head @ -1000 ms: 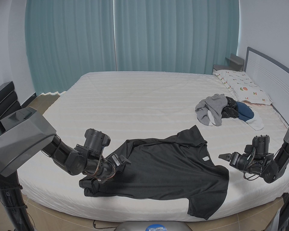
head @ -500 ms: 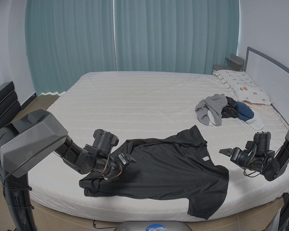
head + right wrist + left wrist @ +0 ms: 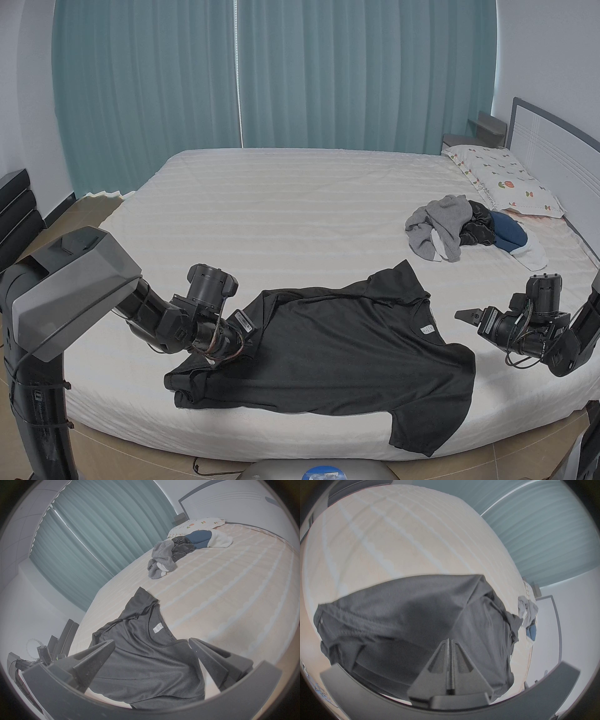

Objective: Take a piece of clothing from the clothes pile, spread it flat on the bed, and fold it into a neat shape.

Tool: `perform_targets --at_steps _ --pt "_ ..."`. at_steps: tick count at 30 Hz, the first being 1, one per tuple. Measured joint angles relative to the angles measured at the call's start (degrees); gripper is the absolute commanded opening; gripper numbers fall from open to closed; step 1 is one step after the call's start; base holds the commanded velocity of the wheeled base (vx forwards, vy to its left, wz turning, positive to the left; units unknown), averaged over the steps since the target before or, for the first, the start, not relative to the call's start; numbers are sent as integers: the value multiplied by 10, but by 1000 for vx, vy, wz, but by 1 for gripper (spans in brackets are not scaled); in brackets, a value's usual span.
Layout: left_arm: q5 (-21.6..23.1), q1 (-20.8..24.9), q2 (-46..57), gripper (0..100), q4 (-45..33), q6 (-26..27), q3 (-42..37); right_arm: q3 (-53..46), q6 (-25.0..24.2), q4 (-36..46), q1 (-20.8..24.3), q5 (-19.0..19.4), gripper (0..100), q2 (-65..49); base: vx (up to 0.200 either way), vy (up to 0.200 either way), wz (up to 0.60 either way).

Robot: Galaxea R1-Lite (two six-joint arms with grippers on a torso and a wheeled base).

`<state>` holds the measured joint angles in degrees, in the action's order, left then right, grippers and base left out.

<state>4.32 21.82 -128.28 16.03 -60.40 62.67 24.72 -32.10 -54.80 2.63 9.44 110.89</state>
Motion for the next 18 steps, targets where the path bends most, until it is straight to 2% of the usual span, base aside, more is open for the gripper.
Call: perform_targets --at_steps 6,9,10,18 --pt "0 -32 21 0 -8 -1 20 -3 0 0 3 0 100 -1 0 0 0" --pt "2 -31 30 0 -14 -2 20 -3 0 0 3 0 100 -1 0 0 0" --pt "2 -30 32 100 -14 -2 18 -3 0 0 3 0 100 -1 0 0 0" --pt "11 -2 28 100 -11 -1 -2 -6 1 0 7 -1 100 2 0 0 0"
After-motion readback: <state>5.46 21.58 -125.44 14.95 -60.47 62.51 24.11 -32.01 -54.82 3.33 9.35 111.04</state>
